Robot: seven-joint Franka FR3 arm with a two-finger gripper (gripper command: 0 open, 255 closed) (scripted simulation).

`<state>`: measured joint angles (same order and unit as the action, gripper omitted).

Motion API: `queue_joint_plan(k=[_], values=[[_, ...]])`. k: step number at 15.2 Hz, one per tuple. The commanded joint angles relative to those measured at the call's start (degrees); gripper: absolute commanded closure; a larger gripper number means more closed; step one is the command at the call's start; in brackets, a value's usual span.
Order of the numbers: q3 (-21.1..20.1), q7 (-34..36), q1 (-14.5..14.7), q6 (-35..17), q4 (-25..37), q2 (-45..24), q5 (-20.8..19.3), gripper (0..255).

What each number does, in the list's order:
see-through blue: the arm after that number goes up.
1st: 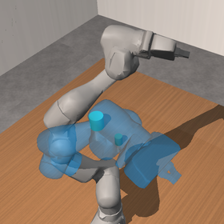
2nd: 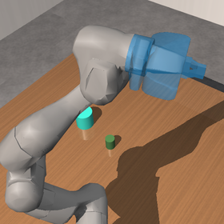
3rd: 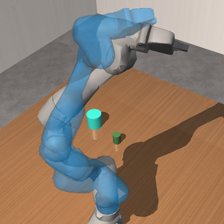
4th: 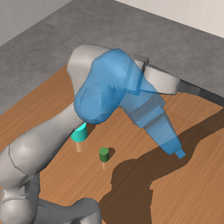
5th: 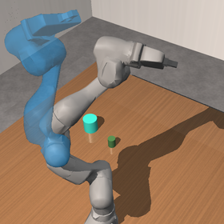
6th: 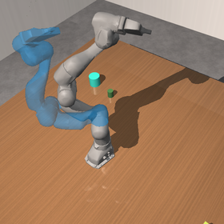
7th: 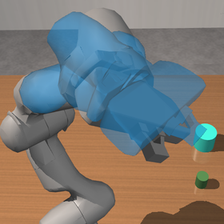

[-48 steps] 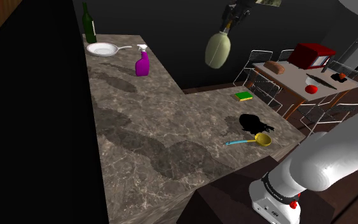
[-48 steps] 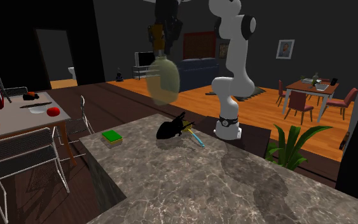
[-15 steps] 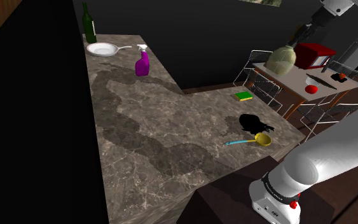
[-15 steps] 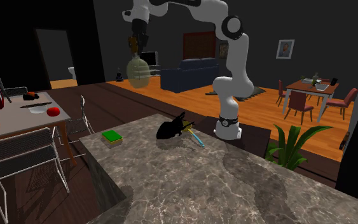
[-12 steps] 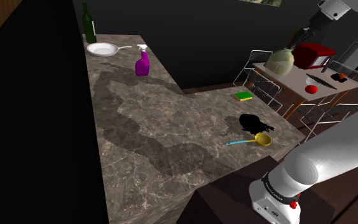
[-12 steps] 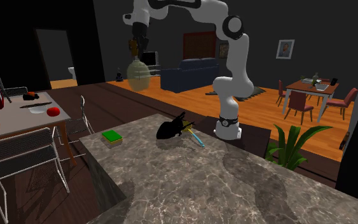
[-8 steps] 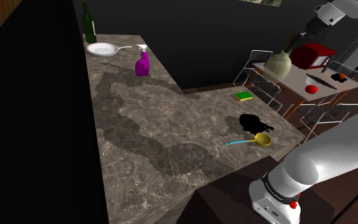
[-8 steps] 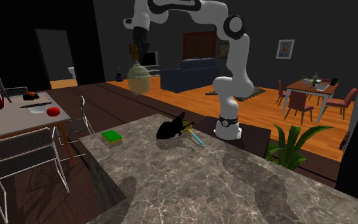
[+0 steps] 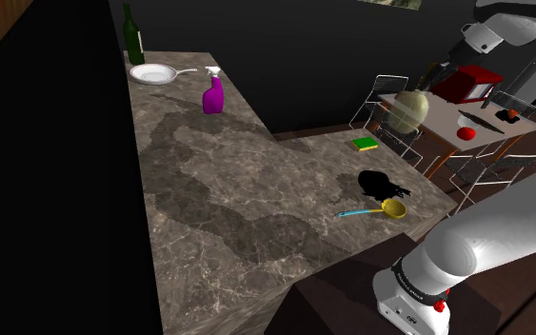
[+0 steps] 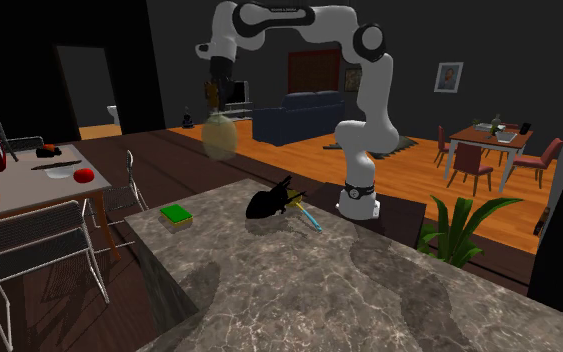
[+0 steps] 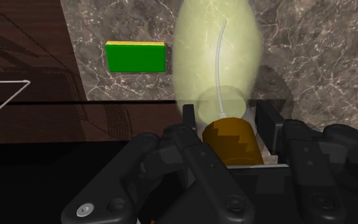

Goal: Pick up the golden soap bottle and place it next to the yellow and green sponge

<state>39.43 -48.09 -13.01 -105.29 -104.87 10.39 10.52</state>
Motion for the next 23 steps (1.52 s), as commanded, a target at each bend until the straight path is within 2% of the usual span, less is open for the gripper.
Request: queue_joint_plan(k=[1,12,23], values=[[0.0,-0.4,-0.1,-1.6,-1.7,0.2,0.0,255],[0.4,-2.6,-0.2,-9.7,-9.9,0.0,0.7,255],[1.4,-6.0,0.1,-17.4,-16.6,-2.0,3.2,255]])
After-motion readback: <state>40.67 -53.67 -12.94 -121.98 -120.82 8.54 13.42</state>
